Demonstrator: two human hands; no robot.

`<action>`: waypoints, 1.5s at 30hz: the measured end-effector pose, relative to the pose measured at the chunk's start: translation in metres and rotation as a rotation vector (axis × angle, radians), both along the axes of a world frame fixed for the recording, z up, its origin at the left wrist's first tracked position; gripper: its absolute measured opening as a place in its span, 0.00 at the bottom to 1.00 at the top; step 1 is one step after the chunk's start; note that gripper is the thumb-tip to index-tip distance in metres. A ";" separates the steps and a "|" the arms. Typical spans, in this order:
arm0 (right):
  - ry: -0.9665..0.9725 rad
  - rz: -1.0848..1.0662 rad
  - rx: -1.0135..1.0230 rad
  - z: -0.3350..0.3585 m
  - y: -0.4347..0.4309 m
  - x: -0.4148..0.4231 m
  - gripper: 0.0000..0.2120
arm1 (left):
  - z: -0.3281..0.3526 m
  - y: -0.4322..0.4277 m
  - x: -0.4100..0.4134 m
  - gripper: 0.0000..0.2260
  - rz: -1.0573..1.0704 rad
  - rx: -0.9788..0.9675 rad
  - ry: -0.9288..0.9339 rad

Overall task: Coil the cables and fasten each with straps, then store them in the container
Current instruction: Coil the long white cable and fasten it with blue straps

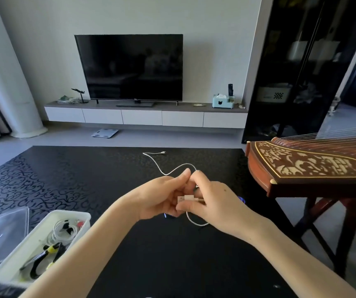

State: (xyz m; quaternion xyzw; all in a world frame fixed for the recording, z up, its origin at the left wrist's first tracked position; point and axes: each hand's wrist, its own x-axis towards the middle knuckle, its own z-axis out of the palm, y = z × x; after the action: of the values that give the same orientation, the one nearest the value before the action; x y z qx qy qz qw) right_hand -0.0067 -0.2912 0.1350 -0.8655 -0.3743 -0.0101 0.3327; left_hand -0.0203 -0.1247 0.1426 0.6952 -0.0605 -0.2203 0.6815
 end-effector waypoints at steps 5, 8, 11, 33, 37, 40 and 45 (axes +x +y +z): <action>0.234 0.053 0.020 0.011 -0.004 -0.008 0.21 | -0.005 0.003 -0.025 0.15 -0.123 0.028 -0.092; 0.371 0.078 0.191 0.008 -0.026 -0.002 0.11 | -0.009 0.022 -0.031 0.12 0.031 -0.216 -0.129; 0.377 -0.031 0.426 -0.008 -0.044 0.001 0.10 | -0.009 0.047 -0.040 0.10 0.089 -0.343 -0.145; 0.518 -0.199 0.718 -0.071 0.004 -0.030 0.08 | 0.064 0.008 -0.049 0.15 0.216 -1.111 -0.200; 0.232 -0.192 0.435 -0.069 0.001 -0.039 0.11 | 0.056 -0.008 -0.032 0.13 0.371 -0.781 -0.339; -0.009 -0.129 0.154 -0.048 0.000 -0.040 0.13 | 0.043 -0.015 -0.025 0.17 0.452 -0.518 -0.403; -0.058 -0.076 0.010 -0.015 -0.006 -0.045 0.11 | 0.028 -0.015 -0.016 0.20 0.526 -0.220 -0.487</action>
State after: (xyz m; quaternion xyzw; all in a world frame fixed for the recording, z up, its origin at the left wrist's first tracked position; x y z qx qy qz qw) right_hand -0.0516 -0.2976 0.1199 -0.8768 -0.3506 -0.0497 0.3253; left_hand -0.0363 -0.1395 0.1710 0.6418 -0.0636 0.1420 0.7509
